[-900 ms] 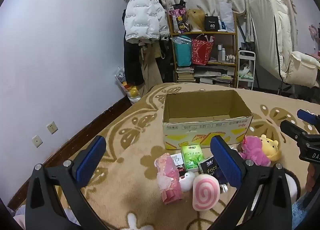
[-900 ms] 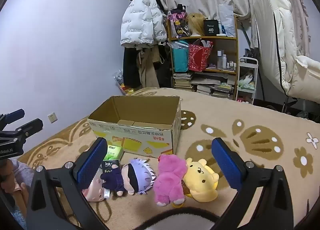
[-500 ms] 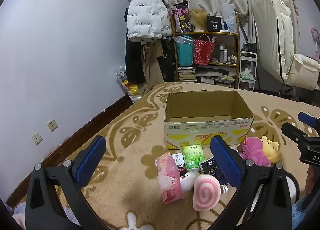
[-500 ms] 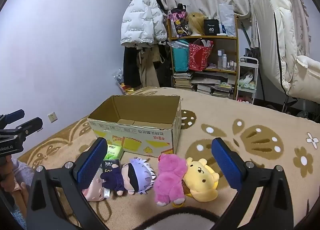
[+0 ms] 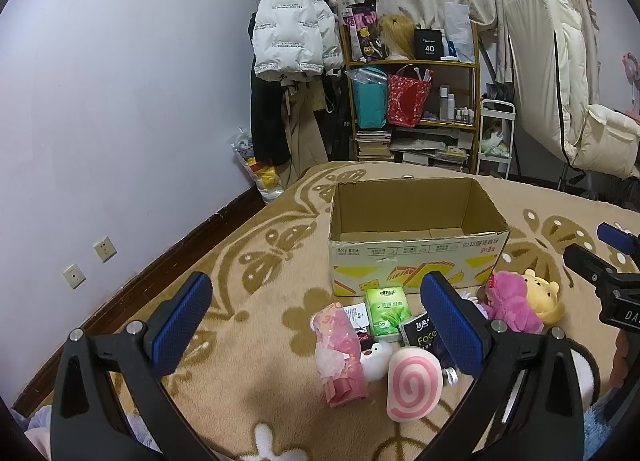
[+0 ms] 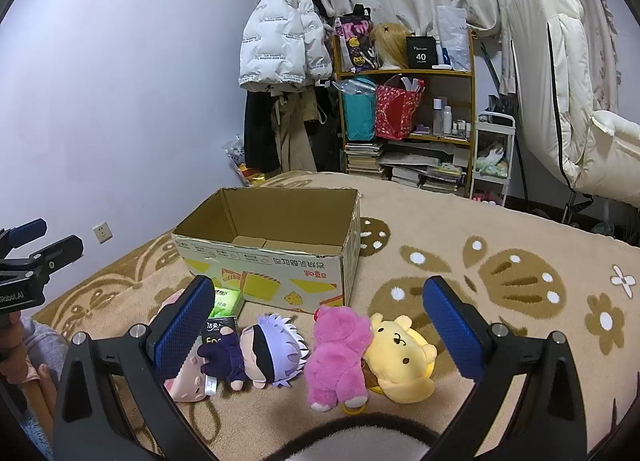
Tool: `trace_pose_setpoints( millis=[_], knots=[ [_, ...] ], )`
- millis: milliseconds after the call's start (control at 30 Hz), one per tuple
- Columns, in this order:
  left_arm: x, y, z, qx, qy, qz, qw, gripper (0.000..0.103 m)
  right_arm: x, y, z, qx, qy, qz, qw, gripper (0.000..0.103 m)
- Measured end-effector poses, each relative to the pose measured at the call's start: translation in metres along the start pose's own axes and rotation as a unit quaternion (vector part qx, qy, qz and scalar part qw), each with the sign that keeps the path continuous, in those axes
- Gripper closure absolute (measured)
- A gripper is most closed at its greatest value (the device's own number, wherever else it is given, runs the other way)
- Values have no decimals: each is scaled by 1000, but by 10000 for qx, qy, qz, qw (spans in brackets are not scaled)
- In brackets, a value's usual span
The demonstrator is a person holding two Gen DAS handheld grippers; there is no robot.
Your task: Organize soft objects
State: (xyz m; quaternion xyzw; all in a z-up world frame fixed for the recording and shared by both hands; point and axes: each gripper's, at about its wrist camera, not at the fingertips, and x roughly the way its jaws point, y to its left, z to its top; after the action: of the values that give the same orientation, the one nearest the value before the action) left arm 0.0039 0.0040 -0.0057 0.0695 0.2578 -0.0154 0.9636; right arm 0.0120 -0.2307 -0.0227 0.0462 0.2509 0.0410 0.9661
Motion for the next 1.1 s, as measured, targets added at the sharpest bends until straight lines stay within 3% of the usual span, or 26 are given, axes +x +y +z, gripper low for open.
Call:
trace_pose_setpoints(
  millis=[1100],
  knots=[
    [0, 1, 1, -32, 106, 8, 9999, 0, 7, -6, -8, 14, 50, -16, 10000, 0]
  ],
)
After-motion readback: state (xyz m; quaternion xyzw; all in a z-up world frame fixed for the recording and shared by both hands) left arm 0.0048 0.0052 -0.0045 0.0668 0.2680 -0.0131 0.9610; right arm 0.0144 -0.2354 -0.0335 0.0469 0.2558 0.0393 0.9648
